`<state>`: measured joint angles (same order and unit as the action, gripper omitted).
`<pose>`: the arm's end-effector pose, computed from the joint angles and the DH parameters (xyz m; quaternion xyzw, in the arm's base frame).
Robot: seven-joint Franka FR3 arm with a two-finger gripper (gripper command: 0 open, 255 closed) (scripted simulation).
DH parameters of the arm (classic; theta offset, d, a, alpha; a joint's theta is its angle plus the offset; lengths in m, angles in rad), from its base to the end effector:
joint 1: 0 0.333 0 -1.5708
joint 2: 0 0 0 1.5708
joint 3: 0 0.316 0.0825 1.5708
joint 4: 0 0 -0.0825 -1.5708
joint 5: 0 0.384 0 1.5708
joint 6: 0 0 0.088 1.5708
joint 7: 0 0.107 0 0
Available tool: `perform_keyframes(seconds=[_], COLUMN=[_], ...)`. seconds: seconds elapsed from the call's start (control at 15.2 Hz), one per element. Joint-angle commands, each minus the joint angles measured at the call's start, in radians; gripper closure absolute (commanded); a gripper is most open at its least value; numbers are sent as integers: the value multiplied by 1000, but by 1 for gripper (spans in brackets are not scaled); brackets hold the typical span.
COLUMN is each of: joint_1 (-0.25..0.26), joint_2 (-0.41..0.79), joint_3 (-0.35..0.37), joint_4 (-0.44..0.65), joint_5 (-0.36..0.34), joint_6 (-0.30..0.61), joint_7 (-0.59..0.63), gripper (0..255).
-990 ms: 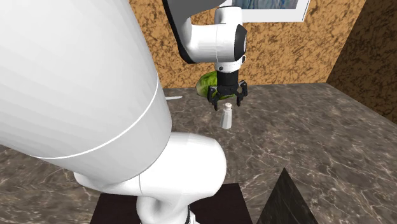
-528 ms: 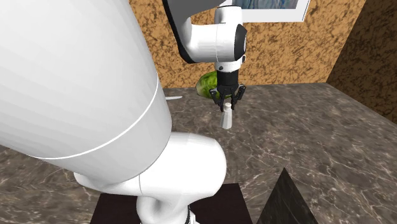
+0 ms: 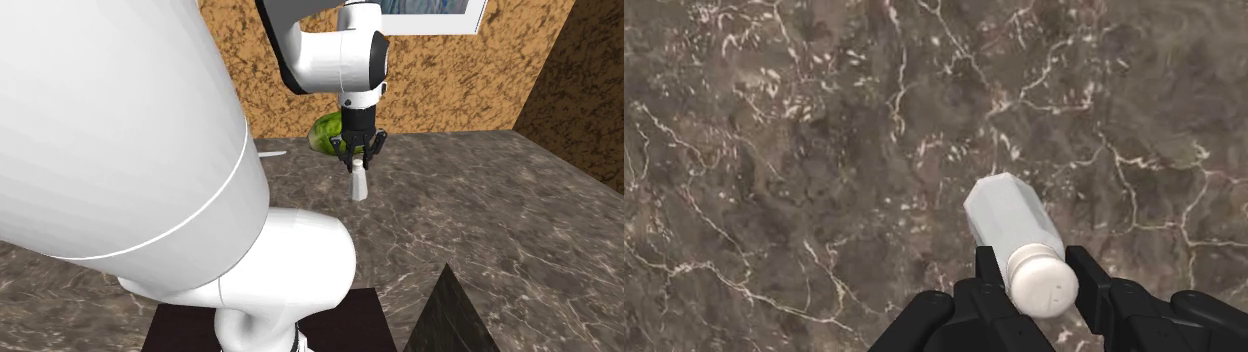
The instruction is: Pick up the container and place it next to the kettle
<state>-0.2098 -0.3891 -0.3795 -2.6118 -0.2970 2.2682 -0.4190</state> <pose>0.3364 -0.2285 0.3756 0.9987 0.0210 -0.0063 0.0470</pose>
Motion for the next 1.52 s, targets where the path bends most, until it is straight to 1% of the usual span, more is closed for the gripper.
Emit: perform_keyframes(seconds=[0.0,0.73,1.45], joint_1=[0,3,9], joint_2=[-19,-93,-131], joint_3=[6,33,57], joint_4=[14,110,229], joint_5=[2,18,36], joint_6=[-33,-202,-359], joint_7=[0,-11,-24], gripper=[255,255,255])
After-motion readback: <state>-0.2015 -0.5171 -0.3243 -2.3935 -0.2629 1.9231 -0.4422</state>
